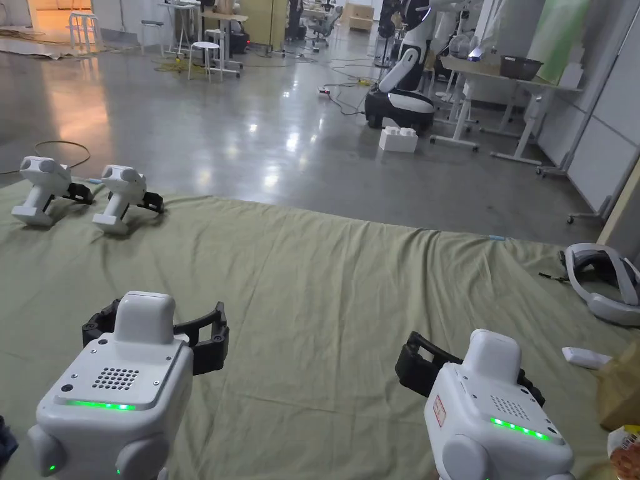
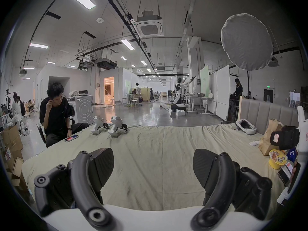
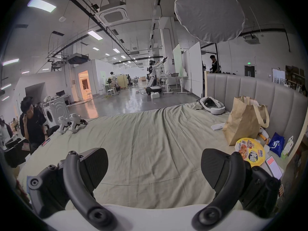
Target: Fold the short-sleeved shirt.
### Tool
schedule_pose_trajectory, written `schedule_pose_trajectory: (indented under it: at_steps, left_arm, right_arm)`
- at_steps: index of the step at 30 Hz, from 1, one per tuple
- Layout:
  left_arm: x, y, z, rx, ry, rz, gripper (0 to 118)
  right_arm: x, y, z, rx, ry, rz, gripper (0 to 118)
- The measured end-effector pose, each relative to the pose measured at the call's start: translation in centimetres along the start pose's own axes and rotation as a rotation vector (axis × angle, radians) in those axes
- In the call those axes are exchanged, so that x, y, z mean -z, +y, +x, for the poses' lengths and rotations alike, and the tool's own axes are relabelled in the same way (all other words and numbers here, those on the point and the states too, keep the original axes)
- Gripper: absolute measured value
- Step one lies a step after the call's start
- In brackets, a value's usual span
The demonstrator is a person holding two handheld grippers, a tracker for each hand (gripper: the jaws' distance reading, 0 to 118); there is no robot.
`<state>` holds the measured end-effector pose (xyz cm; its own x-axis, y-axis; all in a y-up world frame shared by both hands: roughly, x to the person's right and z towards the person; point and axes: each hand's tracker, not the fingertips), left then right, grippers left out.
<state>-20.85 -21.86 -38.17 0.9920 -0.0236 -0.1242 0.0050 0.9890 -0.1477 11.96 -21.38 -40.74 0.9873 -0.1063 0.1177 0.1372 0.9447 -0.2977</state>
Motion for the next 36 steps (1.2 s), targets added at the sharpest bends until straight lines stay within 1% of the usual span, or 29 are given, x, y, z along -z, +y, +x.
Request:
schedule_pose_trajectory:
  at_steps: [3,7,10,16,18,20,22,25,27,29,33,35,36]
  left_arm:
    - [0.0,0.0,0.0,0.003,-0.004,-0.002,105]
    - [0.0,-0.1,0.4,0.004,0.008,-0.002,105]
    - [-0.1,-0.3,0.5,0.003,-0.003,-0.008,105]
    - [-0.1,-0.4,0.6,0.005,-0.006,-0.009,105]
    - [-0.1,-0.4,0.5,0.003,-0.006,-0.011,105]
    - [-0.1,-0.3,0.4,0.001,-0.006,-0.010,105]
    - [-0.2,-0.2,0.2,-0.003,-0.008,-0.008,105]
    - [-0.2,-0.2,-0.2,-0.016,-0.015,-0.001,105]
    - [-0.2,-0.1,-0.5,-0.033,-0.026,0.003,105]
    - [-0.2,0.0,-0.7,-0.047,-0.038,0.009,105]
    - [0.0,0.1,-0.8,-0.046,-0.021,0.027,106]
    - [0.1,0.2,-0.8,-0.038,-0.012,0.030,106]
    - [0.2,0.2,-0.9,-0.038,-0.018,0.026,106]
  right_arm:
    - [0.3,-0.3,0.0,-0.007,-0.021,0.002,114]
    - [0.5,-0.3,-0.5,-0.031,-0.073,-0.003,114]
    - [0.3,-0.3,-0.7,-0.042,-0.077,0.013,114]
    - [-0.5,0.2,-0.9,-0.047,-0.041,0.011,114]
    - [-0.8,0.2,-0.6,-0.041,-0.009,0.023,114]
    - [-0.4,0.1,-0.4,-0.048,-0.017,0.028,114]
    - [-0.5,0.3,-0.1,-0.041,0.002,0.029,114]
    - [-0.3,0.7,-0.1,-0.022,-0.003,0.012,114]
    - [-0.2,0.8,0.1,-0.015,0.017,-0.001,114]
    - [-0.1,0.9,0.3,-0.006,0.062,-0.020,114]
    - [0.3,0.8,0.9,0.034,0.130,-0.024,114]
    - [0.3,0.8,0.9,0.032,0.143,-0.019,114]
    - [0.3,0.7,0.8,0.028,0.132,-0.011,114]
